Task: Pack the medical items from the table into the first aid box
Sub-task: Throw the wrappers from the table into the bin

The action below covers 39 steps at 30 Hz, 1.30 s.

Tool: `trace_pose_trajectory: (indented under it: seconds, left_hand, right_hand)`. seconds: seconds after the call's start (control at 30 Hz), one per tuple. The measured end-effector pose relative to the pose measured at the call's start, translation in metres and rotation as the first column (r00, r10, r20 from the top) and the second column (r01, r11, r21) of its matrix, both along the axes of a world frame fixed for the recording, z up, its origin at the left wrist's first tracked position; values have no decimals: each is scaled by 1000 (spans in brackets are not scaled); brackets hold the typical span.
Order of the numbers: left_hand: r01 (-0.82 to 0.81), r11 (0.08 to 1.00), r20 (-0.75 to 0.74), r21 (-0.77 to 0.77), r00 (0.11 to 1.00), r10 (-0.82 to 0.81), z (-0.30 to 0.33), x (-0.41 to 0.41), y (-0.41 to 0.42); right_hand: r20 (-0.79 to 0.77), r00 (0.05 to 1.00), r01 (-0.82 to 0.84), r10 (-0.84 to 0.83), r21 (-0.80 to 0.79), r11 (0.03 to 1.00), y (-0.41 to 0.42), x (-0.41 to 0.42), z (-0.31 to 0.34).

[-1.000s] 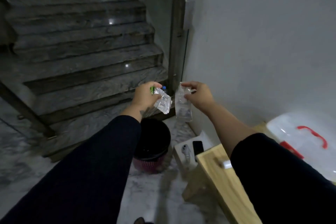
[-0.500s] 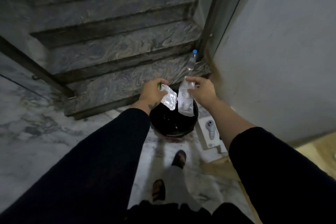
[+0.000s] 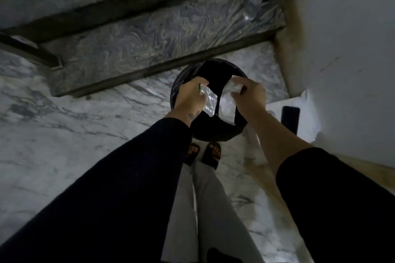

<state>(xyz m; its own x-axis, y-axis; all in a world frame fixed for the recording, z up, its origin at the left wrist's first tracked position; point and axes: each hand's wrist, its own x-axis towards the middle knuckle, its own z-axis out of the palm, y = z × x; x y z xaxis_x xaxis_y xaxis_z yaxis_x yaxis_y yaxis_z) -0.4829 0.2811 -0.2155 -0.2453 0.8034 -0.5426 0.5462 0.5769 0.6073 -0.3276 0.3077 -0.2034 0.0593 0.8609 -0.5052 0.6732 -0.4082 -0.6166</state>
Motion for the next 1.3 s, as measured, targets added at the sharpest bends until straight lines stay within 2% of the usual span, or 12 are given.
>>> trace_pose_trajectory:
  seconds: [0.1, 0.2, 0.27, 0.47, 0.53, 0.6, 0.67, 0.77, 0.83, 0.93, 1.13, 1.3]
  left_hand:
    - [77, 996, 13, -37, 997, -76, -39, 5, 8]
    - [108, 980, 40, -169, 994, -102, -57, 6, 8]
    - [111, 969, 48, -222, 994, -103, -60, 5, 7]
    - [233, 956, 7, -180, 972, -235, -41, 12, 20]
    - [345, 929, -37, -134, 935, -352, -21, 15, 27]
    - [524, 845, -141, -101, 834, -534, 7, 18, 36]
    - [679, 724, -236, -121, 689, -685, 43, 22, 46]
    - [810, 569, -343, -146, 498, -796, 101, 35, 65]
    - [864, 488, -410, -128, 402, -819, 141, 50, 71]
    - [912, 401, -470, -92, 315, -825, 183, 74, 77]
    - [986, 166, -562, 33, 155, -812, 263, 163, 62]
    - [991, -76, -617, 114, 11, -787, 307, 250, 15]
  right_hand:
    - [-13, 1000, 5, -5, -48, 999, 3, 2, -35]
    - [-97, 995, -34, 8, -268, 963, -3, 4, -58]
    - [-108, 994, -58, 22, -344, 937, -7, 7, -64]
    - [-42, 993, -117, 110, -306, 945, -4, 12, -43]
    - [-12, 991, -134, 136, -272, 953, -2, 16, -24]
    - [41, 983, -161, 176, -240, 957, 0, 23, 1]
    - [80, 976, -182, 204, -226, 957, -1, 31, 33]
    - [136, 971, -174, 199, -178, 969, -1, 50, 86]
    - [182, 974, -118, 138, -117, 986, -10, 65, 127]
    - [223, 970, -79, 92, -64, 995, -18, 81, 171]
    - [279, 943, 170, -181, 64, 983, -78, 139, 255]
    - [353, 828, 390, -435, 194, 900, -149, 197, 297]
